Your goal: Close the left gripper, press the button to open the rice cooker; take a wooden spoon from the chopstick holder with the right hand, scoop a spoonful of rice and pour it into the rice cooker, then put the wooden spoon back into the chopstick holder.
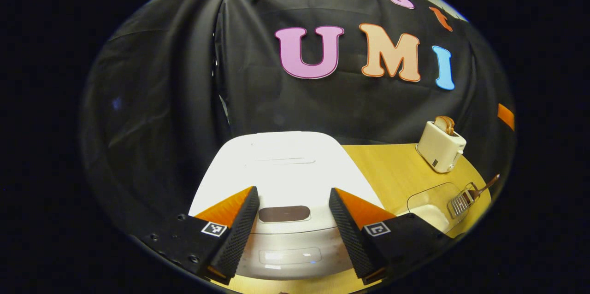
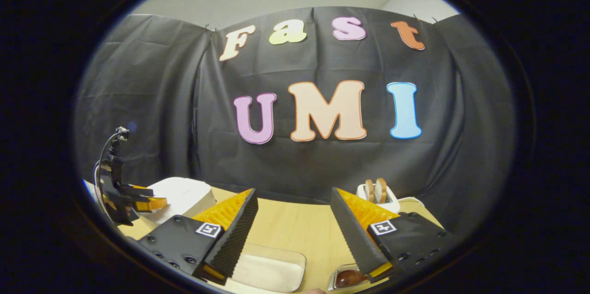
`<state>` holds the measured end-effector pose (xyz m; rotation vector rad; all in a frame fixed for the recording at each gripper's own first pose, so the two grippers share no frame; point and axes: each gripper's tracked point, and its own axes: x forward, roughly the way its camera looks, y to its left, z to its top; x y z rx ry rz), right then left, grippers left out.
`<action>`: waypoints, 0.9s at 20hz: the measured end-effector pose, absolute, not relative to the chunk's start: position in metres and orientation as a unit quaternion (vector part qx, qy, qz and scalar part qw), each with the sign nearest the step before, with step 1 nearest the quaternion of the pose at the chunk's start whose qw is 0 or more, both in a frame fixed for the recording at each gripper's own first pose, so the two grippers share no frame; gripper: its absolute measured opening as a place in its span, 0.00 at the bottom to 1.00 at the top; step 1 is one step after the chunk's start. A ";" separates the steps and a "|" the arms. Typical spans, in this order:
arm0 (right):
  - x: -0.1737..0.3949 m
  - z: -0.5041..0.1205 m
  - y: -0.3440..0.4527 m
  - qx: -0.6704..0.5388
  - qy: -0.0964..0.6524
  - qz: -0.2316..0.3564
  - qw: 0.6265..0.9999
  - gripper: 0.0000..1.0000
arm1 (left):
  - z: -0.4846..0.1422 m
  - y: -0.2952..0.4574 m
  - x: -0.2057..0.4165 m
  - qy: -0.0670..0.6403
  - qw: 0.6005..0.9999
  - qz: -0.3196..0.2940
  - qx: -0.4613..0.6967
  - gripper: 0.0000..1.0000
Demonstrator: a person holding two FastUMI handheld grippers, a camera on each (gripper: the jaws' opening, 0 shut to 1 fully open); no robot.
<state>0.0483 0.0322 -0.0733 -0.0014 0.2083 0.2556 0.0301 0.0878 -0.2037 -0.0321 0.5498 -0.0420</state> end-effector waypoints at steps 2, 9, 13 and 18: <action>0.047 -0.068 0.039 0.009 0.098 0.131 0.987 1.00 | -0.195 0.089 0.026 0.253 0.967 -0.017 -0.017 0.90; 0.030 -0.047 0.040 0.029 0.059 0.098 0.993 0.99 | -0.091 0.076 -0.003 0.090 0.995 0.007 0.037 0.94; 0.011 -0.043 0.036 0.029 0.042 0.074 0.996 0.99 | -0.055 0.061 -0.023 0.039 0.998 0.004 0.045 0.93; -0.007 -0.043 0.050 0.025 0.032 0.080 0.996 0.99 | -0.034 0.052 -0.032 0.016 0.999 -0.003 0.038 0.92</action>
